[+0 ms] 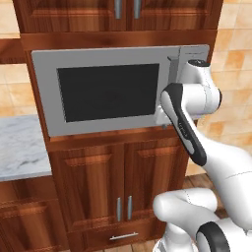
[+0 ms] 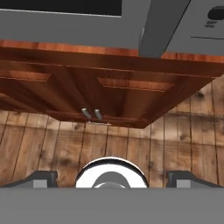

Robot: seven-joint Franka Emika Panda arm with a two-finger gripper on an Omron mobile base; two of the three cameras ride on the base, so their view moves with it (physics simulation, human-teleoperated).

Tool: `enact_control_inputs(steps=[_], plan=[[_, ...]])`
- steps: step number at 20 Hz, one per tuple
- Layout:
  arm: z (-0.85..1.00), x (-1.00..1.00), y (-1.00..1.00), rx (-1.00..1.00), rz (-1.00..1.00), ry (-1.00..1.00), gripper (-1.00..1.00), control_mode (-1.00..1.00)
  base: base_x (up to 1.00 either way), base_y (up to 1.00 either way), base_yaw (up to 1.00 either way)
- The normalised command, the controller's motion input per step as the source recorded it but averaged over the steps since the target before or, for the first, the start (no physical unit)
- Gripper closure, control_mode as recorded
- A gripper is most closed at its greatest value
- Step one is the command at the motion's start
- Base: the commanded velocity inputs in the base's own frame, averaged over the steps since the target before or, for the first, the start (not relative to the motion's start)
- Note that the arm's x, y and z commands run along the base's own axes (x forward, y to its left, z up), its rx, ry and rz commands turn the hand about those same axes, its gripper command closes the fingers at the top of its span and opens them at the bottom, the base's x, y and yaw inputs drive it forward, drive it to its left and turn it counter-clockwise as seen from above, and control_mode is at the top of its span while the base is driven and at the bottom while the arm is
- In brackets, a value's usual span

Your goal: The microwave is finished heating the steak and garlic. Take the bowl containing the food and place it on the dining counter.

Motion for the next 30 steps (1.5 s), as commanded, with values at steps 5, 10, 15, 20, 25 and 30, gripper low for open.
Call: enact_control_inputs(steps=[5, 10, 15, 20, 25, 30], plan=[[0.00, -0.02, 0.00, 0.00, 0.00, 0.00, -1.00, -1.00, -0.17, -0.18, 0.00], [0.00, 0.00, 0.00, 0.00, 0.00, -0.07, -1.00, -1.00, 0.00, 0.00, 0.00], [0.21, 0.16, 0.00, 0.02, -0.02, -0.28, -1.00, -1.00, 0.00, 0.00, 0.00], [0.17, 0.48, -0.03, 0.01, -0.04, -0.31, -1.00, -1.00, 0.00, 0.00, 0.00], [0.03, 0.76, -0.03, 0.00, -0.12, -0.21, -1.00, -1.00, 0.00, 0.00, 0.00], [0.00, 0.71, 0.00, 0.00, -0.10, -0.15, -1.00, -1.00, 0.00, 0.00, 0.00]])
